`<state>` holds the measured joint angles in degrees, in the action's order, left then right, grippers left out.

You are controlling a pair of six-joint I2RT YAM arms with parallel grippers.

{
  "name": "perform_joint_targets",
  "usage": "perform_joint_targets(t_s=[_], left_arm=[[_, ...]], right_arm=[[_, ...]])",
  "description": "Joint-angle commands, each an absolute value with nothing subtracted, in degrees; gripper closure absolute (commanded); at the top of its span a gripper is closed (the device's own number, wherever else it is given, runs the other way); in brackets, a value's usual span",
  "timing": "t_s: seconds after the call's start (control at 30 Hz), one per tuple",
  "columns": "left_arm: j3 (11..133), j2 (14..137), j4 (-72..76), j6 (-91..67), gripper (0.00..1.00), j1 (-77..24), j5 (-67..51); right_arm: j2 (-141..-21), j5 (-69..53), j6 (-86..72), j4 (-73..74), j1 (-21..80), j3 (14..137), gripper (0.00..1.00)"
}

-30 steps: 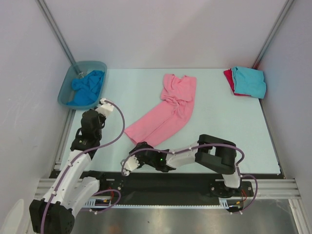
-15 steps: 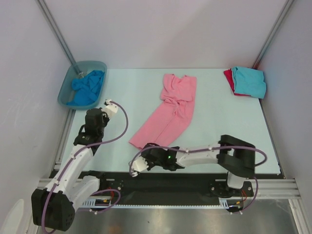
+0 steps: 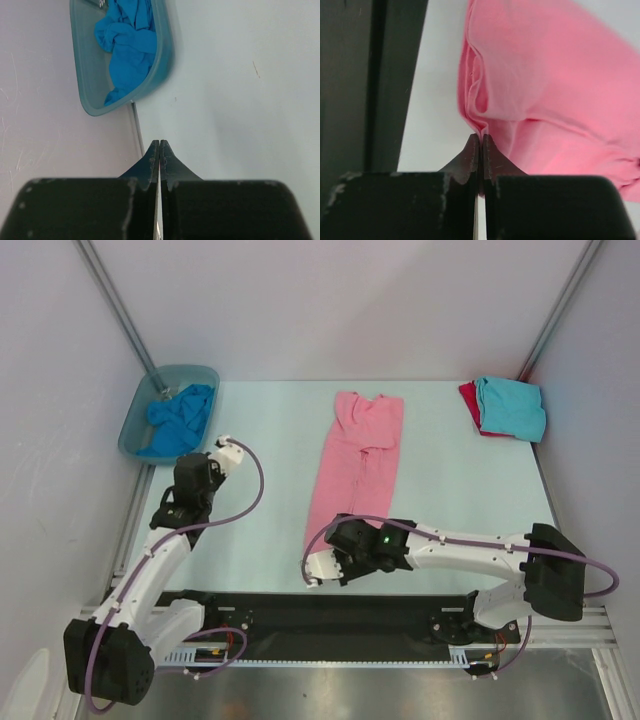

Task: Fold and stack the t-shirts
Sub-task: Fold the tshirt

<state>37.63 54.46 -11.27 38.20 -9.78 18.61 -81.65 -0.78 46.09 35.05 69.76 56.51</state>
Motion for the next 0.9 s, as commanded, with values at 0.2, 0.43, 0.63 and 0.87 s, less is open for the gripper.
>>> perform_joint_targets(t_s=[0.2,0.43,0.63,0.87], left_arm=[[42.89,53.61,-12.92,40.16,1.0,-9.32,17.14],[43.85,55.11,-12.92,39.73,1.0,-9.32,16.52],[43.95,55.63,-12.75,39.64,1.0,-9.32,16.52],[43.51,55.2,-13.01,39.64,1.0,-9.32,16.35]], right_arm=[[-79.98,-4.39,46.23,48.16,66.09,52.47,1.0],[-80.95,-8.87,45.7,52.02,68.11,55.01,1.0],[-84.11,-11.51,46.32,55.45,70.84,57.21,1.0],[-85.78,-10.29,45.53,53.71,71.37,56.69,0.78]])
